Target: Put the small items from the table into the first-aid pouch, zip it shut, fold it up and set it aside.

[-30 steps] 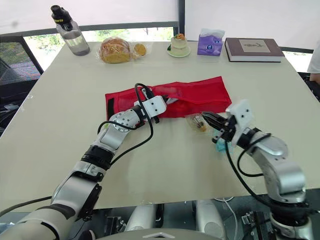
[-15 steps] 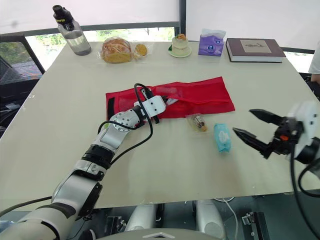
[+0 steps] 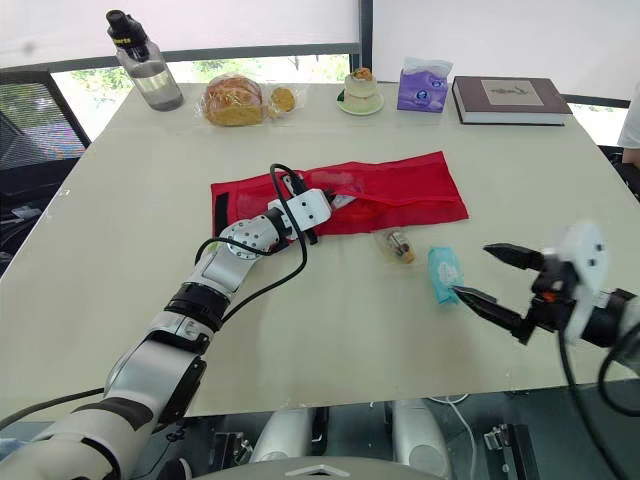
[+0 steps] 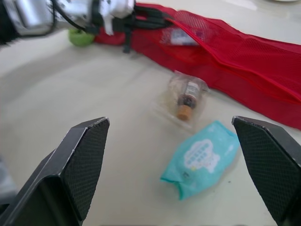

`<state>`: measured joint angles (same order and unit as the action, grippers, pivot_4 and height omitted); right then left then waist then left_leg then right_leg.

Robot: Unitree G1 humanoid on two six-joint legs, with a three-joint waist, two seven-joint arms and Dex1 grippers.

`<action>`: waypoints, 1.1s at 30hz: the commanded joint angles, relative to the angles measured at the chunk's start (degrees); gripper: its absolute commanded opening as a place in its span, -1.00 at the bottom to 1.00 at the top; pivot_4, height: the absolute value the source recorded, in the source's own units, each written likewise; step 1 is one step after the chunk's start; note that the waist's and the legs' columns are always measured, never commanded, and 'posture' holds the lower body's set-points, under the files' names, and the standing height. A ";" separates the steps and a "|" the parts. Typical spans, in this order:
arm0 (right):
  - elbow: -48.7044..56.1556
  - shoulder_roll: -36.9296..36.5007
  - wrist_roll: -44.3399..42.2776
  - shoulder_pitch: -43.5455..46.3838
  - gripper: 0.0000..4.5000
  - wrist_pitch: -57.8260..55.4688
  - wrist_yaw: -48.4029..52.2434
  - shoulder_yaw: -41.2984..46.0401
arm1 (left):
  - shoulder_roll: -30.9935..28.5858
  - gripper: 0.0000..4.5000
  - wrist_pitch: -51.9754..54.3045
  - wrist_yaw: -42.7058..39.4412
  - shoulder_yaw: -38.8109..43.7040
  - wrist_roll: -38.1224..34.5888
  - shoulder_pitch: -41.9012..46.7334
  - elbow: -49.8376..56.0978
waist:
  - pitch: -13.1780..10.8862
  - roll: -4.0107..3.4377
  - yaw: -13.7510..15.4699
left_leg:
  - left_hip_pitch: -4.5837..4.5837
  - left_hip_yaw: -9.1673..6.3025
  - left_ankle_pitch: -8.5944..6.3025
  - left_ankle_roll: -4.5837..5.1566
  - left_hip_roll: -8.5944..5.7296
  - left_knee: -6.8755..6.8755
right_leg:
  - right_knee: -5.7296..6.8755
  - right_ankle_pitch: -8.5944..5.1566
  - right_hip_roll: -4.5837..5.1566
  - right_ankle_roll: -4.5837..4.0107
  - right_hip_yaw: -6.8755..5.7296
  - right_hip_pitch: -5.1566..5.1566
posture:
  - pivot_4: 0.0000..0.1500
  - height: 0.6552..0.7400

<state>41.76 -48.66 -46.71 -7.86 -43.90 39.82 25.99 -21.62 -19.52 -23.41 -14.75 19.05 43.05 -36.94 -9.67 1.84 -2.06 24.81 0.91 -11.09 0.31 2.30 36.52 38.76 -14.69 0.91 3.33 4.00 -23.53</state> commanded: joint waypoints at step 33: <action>-17.68 18.31 34.18 30.33 -0.81 -9.89 -20.14 -41.13 | 0.18 -1.00 -1.57 0.33 -0.91 0.88 2.01 0.77 | 0.00 0.01 0.11 | 0.03 -0.01 0.00 0.00 0.00 0.03 | 0.08 0.11 -0.01 -0.18 -0.02 -0.04 | 1.00 1.00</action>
<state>21.78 -30.50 -13.26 21.78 -54.44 19.70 -16.80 -21.65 -20.08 -23.42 -15.86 20.14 43.64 -37.11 -9.67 1.85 -1.95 24.85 0.90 -11.09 0.31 2.30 36.55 38.83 -14.58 0.91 3.16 3.98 -23.56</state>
